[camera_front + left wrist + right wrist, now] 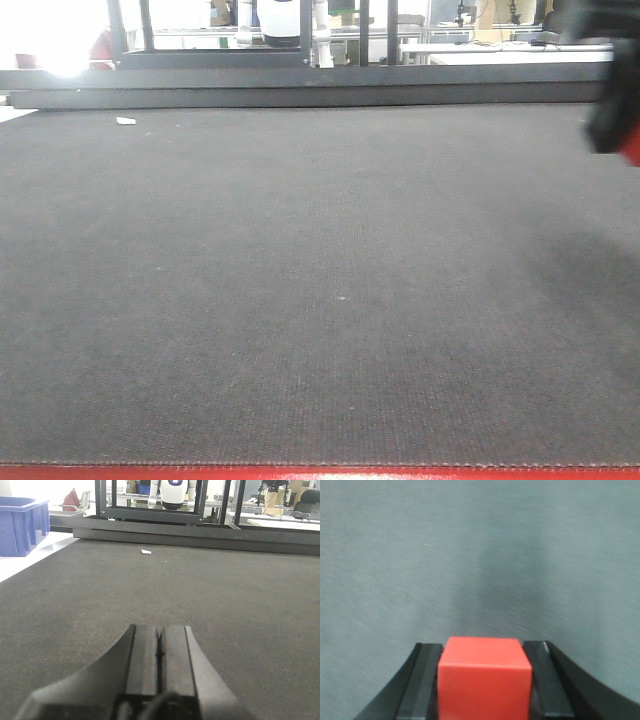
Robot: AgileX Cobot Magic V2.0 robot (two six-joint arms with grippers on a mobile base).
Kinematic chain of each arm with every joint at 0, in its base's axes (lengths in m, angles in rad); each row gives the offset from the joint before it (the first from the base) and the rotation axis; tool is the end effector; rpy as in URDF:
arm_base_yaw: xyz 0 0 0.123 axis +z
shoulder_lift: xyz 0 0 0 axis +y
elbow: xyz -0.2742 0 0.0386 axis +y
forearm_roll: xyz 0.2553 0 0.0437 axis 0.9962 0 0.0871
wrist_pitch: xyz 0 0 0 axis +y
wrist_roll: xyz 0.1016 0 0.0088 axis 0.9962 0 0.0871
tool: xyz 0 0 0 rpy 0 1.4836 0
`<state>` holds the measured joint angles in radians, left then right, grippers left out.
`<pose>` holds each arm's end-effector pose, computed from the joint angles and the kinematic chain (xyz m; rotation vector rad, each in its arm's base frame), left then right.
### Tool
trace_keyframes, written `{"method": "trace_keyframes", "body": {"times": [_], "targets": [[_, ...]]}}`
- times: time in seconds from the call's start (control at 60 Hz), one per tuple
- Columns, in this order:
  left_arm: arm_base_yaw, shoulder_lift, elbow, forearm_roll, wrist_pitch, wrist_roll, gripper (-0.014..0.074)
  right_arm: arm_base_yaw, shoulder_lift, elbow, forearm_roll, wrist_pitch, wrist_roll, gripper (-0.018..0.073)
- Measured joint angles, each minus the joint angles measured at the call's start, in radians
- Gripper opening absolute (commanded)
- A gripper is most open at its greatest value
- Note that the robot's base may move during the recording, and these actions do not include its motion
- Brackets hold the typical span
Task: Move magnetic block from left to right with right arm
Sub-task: 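Close the right gripper on the red cube and lift it, then hold the red cube raised in the right gripper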
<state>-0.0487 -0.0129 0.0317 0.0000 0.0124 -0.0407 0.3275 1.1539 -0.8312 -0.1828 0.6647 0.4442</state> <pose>0.0831 -0.0041 0.2026 0.0061 1.5152 -0.0716 0.2345 0.0676 0.2709 0.0147 2.4599 0.1363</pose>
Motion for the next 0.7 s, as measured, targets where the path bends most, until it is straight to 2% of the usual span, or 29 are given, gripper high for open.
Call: {"method": "trace_keyframes", "body": {"times": [0.133,0.367,0.701], "targets": [[0.0,0.0,0.0,0.0,0.0,0.0,-0.0116,-0.009,-0.177,0.135,0.0,-0.048,-0.047,0.0172],[0.0,0.0,0.0,0.0,0.0,0.0,-0.0116,-0.013,-0.459,0.275,0.0,-0.062,-0.087,0.0172],[0.0,0.0,0.0,0.0,0.0,0.0,-0.0116,-0.013,-0.835,0.306,-0.047,-0.055,-0.143,0.0172]]}}
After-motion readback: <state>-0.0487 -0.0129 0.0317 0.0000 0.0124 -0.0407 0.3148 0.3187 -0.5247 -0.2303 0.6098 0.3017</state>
